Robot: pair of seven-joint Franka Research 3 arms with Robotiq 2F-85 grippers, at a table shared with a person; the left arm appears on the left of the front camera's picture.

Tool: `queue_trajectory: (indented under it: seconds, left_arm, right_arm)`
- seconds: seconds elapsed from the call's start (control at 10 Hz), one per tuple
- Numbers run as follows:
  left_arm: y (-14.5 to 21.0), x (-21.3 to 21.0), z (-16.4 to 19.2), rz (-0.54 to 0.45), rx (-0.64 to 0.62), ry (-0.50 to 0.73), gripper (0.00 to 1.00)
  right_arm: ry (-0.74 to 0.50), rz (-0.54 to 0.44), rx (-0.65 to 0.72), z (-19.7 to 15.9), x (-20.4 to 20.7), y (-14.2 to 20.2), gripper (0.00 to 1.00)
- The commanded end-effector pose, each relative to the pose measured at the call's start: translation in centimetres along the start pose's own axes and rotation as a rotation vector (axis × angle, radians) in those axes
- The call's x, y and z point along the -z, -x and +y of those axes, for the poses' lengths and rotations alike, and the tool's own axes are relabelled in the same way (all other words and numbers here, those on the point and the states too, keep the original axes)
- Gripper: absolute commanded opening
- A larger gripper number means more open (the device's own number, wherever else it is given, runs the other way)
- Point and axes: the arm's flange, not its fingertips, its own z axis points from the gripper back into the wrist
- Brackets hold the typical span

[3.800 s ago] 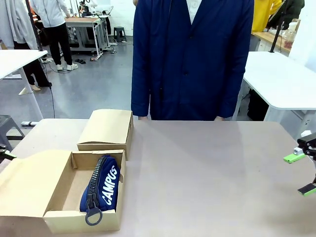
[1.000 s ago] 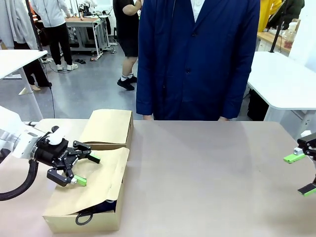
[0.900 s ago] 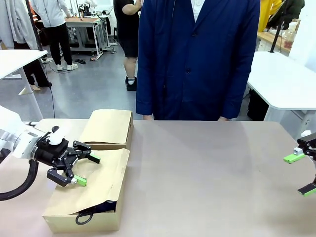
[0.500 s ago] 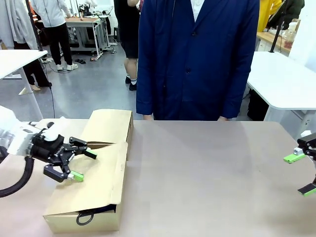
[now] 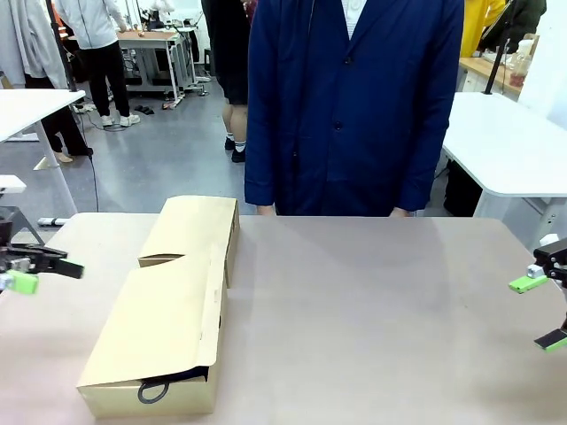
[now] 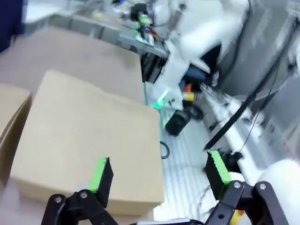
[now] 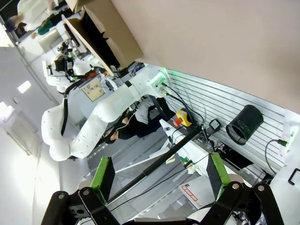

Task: Place items inside the box.
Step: Close the lid of the Mailer Box closest to the robot.

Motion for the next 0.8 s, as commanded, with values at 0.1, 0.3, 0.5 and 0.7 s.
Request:
queue_trajectory:
  seconds: [0.1,0.3,0.5,0.7]
  left_arm:
    - [0.6,-5.9,4.9,-0.411,-0.745,0.081,1.00]
    - [1.1,-3.8,2.4,-0.090,-0.325,0.003,1.00]
    - [1.1,-3.8,2.4,-0.090,-0.325,0.003,1.00]
    - [1.1,-3.8,2.4,-0.090,-0.325,0.003,1.00]
  right_arm:
    - [-0.007,0.003,0.000,0.1,-0.1,0.2,1.00]
    - [-0.007,0.003,0.000,0.1,-0.1,0.2,1.00]
    - [-0.007,0.003,0.000,0.1,-0.1,0.2,1.00]
    - [-0.007,0.003,0.000,0.1,-0.1,0.2,1.00]
